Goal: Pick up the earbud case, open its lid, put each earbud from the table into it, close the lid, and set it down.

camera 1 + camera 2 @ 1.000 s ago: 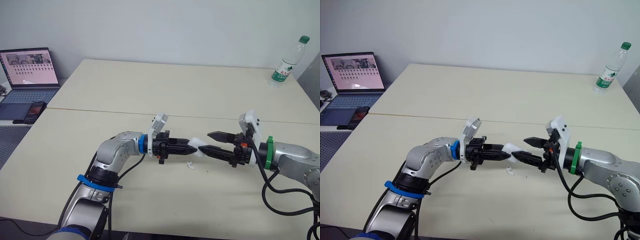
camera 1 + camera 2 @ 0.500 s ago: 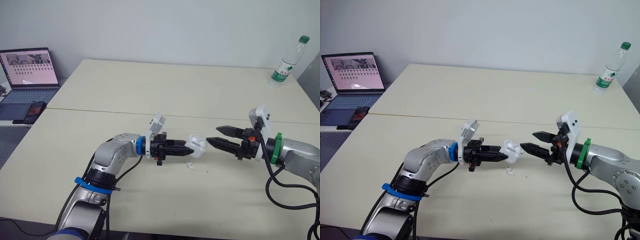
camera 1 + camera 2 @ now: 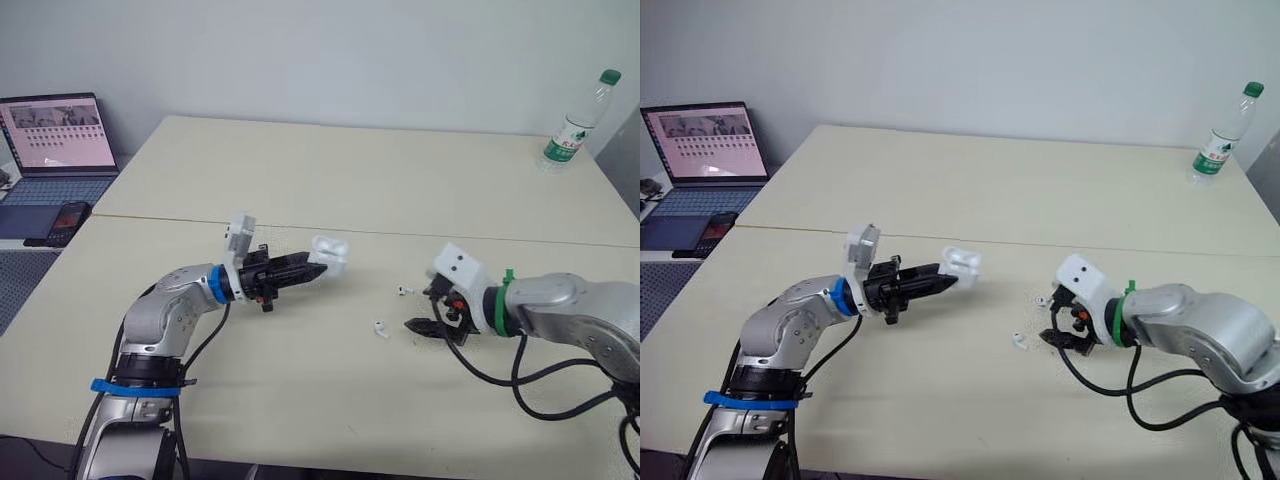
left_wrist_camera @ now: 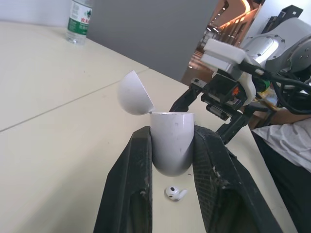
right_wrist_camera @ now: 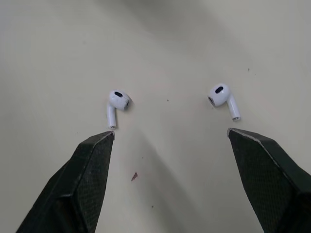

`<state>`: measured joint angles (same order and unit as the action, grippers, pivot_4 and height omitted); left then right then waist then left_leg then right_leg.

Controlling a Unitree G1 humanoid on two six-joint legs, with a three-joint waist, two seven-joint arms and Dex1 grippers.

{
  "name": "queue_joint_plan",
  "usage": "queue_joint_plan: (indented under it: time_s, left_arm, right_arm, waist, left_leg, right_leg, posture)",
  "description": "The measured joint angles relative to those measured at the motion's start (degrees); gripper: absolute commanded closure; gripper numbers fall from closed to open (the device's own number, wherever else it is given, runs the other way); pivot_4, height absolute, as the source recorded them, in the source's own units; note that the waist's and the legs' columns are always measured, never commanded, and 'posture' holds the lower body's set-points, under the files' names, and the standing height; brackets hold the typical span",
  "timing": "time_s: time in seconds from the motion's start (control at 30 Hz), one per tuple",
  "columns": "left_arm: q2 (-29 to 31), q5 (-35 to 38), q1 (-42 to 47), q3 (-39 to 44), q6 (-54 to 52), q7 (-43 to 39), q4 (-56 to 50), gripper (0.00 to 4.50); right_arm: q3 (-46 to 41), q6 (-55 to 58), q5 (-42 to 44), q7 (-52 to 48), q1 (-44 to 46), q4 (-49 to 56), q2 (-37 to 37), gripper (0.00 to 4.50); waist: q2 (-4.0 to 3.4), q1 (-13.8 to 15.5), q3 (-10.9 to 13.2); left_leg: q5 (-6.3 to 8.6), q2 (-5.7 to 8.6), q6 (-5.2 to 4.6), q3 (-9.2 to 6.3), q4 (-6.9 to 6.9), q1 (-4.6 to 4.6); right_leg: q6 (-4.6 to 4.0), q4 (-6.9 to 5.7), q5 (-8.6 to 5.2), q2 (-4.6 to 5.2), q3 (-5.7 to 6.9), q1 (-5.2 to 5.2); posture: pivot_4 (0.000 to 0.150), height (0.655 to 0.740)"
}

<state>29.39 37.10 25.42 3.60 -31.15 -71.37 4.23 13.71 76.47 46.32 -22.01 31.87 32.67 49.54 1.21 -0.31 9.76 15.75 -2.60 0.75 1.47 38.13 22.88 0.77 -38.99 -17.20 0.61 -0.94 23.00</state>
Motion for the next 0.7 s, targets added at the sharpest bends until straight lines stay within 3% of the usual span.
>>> queue_joint_plan:
  time_s: [0.2, 0.53, 0.6, 0.7]
  left_arm:
    - [0.44, 0.28, -2.44, 0.27, 0.63, 0.45, -2.88, 3.74]
    - [0.80, 3.28, -2.44, 1.26, -2.67, 2.57, -6.25, 3.74]
    - [1.17, 3.32, -2.08, 1.25, -3.19, 2.55, -6.23, 3.74]
    - [1.38, 3.32, -1.50, 1.26, -3.42, 2.47, -6.13, 3.74]
  right_arm:
    - [4.22, 5.11, -3.53, 4.41, -0.48, 0.29, -8.53, 0.61]
    - [7.75, -4.95, -13.67, 5.68, -7.87, 1.28, -12.06, 0.61]
    - [8.01, -6.42, -14.90, 5.16, -8.32, 1.22, -12.70, 0.97]
    - [9.07, -9.00, -16.85, 3.70, -8.84, 1.19, -12.94, 1.90]
  waist:
    - [0.00, 0.16, 0.00]
    - [0.07, -0.04, -0.04]
    - [0.07, -0.10, -0.04]
    - [0.07, -0.15, -0.04]
  left_leg:
    - [0.00, 0.05, 0.00, 0.02, -0.01, 0.18]
    - [-0.01, 0.03, -0.01, 0.04, 0.02, 0.12]
    - [-0.01, -0.01, -0.01, 0.04, 0.03, 0.11]
    - [-0.01, -0.01, -0.01, 0.04, 0.02, 0.11]
  right_leg:
    - [-0.03, -0.03, 0.02, 0.11, 0.02, 0.21]
    - [-0.02, -0.09, 0.08, 0.02, 0.00, 0.19]
    - [-0.04, -0.10, 0.09, -0.04, 0.00, 0.19]
    - [-0.05, -0.09, 0.10, -0.21, -0.01, 0.19]
  posture:
    - [0.150, 0.7362]
    - [0.150, 0.7362]
    - [0.150, 0.7362]
    - [0.150, 0.7362]
